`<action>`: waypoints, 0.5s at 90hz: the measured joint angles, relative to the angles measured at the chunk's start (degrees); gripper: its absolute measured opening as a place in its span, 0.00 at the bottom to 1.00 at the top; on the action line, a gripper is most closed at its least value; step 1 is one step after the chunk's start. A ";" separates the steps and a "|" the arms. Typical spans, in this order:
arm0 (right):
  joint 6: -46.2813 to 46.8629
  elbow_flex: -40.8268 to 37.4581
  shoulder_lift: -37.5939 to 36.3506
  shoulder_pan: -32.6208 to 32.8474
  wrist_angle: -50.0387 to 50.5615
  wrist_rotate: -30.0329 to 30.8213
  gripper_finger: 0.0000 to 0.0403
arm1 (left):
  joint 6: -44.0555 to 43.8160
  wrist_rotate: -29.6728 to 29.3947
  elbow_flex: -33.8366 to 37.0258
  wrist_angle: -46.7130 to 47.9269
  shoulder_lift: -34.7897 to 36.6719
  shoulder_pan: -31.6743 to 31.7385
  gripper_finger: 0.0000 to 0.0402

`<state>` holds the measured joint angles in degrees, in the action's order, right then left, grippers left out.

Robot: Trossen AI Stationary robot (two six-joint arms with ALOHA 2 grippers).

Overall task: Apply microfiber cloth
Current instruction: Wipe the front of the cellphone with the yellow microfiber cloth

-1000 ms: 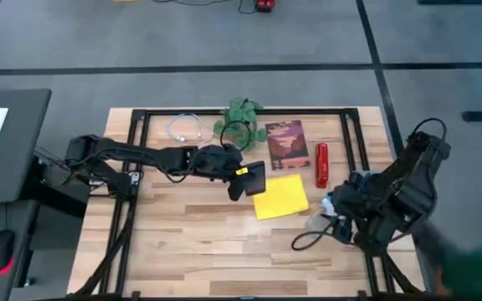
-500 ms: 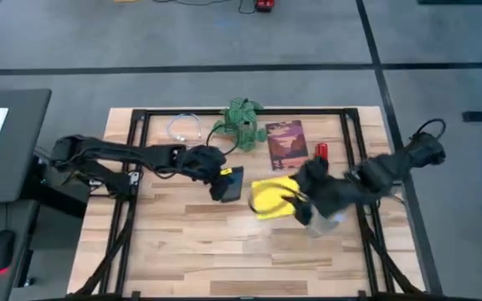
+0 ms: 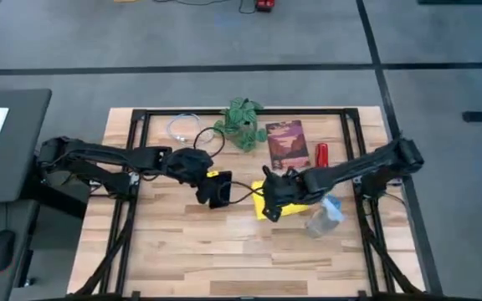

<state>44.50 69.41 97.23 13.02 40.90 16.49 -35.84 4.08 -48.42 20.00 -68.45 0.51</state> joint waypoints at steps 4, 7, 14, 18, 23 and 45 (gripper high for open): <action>0.04 -0.37 1.95 -0.37 -2.55 -0.09 0.71 | 0.11 0.00 0.00 1.04 0.62 0.00 0.02; -0.10 -0.37 3.56 -0.56 -4.36 -0.12 0.71 | 0.50 0.00 0.00 1.93 1.09 0.00 0.02; -0.38 -0.35 6.82 -0.81 -8.28 -1.68 0.71 | 1.42 0.16 0.00 4.16 2.05 -0.01 0.02; -0.29 -0.34 8.71 -0.85 -9.49 -2.54 0.71 | 1.78 0.28 0.00 5.31 2.52 0.00 0.02; 0.67 -0.33 11.15 -1.02 -10.38 -3.68 0.71 | 2.39 0.50 0.00 6.49 3.02 0.00 0.02; 8.58 0.02 16.56 -1.00 -9.69 -5.26 0.58 | 4.12 0.63 0.00 8.92 5.37 0.00 0.02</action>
<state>53.08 69.43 113.79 12.02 31.21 11.23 -31.73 4.71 -48.42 28.92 -63.08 0.51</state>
